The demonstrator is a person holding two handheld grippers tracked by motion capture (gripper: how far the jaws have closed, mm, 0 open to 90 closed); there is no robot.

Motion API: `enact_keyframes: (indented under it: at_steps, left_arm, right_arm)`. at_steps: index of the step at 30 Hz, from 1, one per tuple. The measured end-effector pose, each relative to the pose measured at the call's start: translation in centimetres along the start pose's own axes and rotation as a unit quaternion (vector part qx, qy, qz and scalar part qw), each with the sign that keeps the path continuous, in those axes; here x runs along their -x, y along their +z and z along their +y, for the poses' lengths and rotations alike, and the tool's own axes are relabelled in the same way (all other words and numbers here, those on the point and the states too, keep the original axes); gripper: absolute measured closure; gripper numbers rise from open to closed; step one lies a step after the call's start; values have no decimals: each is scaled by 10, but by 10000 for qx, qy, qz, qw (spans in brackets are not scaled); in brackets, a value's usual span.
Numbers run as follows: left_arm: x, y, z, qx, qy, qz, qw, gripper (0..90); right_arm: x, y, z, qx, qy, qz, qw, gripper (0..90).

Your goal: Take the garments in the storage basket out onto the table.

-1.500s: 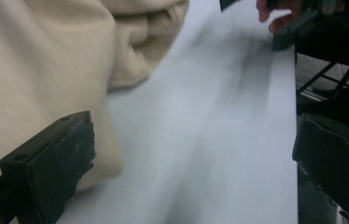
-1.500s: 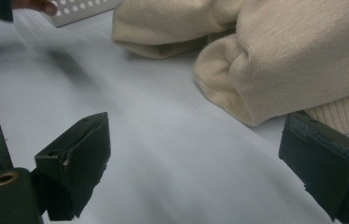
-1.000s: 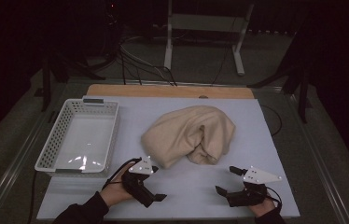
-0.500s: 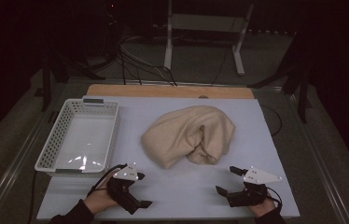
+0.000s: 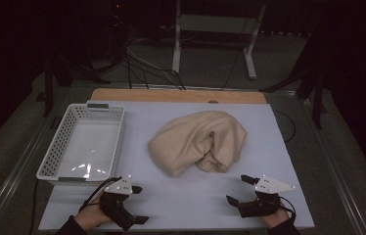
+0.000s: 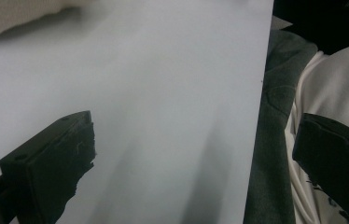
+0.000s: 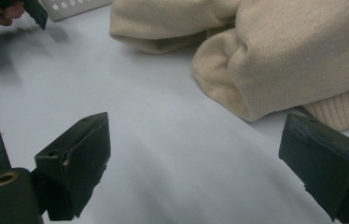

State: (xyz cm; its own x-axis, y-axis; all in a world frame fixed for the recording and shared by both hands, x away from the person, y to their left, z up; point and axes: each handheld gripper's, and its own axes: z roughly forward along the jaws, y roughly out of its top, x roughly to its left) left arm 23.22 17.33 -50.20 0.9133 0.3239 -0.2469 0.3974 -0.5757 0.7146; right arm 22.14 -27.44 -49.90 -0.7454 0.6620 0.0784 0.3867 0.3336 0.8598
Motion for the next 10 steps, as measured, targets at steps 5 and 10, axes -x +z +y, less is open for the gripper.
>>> enact_keyframes:
  at_steps: [5, 10]
  left_arm:
    - [-2, -3, -1, 93, -2, 80, 9999, 1]
    - [-2, -6, -1, 155, -20, 126, 9998, 1]
  right_arm:
    - [0, 0, 0, -24, -6, 10, 10000, 91]
    - [0, 1, -1, -35, -7, 16, 10000, 92]
